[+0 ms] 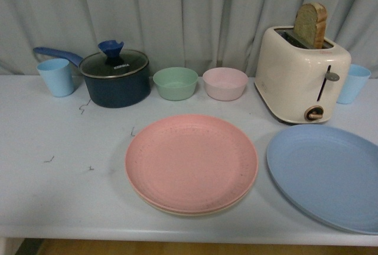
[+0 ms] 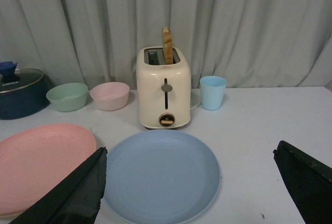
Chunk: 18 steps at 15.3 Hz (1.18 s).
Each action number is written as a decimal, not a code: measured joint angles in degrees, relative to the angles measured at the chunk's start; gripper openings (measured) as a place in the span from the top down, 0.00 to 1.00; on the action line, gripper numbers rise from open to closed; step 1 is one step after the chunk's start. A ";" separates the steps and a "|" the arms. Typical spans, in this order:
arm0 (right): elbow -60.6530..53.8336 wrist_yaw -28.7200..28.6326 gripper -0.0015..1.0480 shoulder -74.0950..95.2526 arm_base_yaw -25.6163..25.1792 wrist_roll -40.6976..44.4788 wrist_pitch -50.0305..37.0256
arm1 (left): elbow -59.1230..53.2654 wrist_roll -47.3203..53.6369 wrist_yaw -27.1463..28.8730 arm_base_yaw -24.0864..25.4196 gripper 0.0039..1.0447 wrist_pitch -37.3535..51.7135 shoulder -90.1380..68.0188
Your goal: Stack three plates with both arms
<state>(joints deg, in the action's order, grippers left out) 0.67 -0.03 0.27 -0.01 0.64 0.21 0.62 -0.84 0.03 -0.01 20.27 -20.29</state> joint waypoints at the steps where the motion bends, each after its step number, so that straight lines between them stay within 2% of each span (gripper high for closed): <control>1: 0.00 0.00 0.06 0.00 0.00 0.00 0.00 | 0.00 0.00 0.00 0.00 0.99 -1.44 1.42; 9: 0.00 0.00 0.06 0.00 0.00 0.00 0.00 | 0.02 0.00 0.00 0.00 0.99 -10.73 10.73; 10: 0.00 0.02 0.06 0.00 0.00 0.00 0.00 | 0.04 0.02 -0.22 0.00 0.99 -19.69 16.37; 15: 0.00 0.02 0.06 0.00 0.00 0.00 -0.02 | 0.04 -0.02 -0.02 0.00 0.98 -20.50 19.82; 18: 0.00 0.00 0.06 0.00 0.00 0.00 -0.02 | 0.04 0.02 0.00 0.00 0.62 -20.48 19.82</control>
<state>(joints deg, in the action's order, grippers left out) 0.67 -0.03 0.27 -0.01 0.64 0.19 0.67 -0.82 0.03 -0.01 -0.21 -0.47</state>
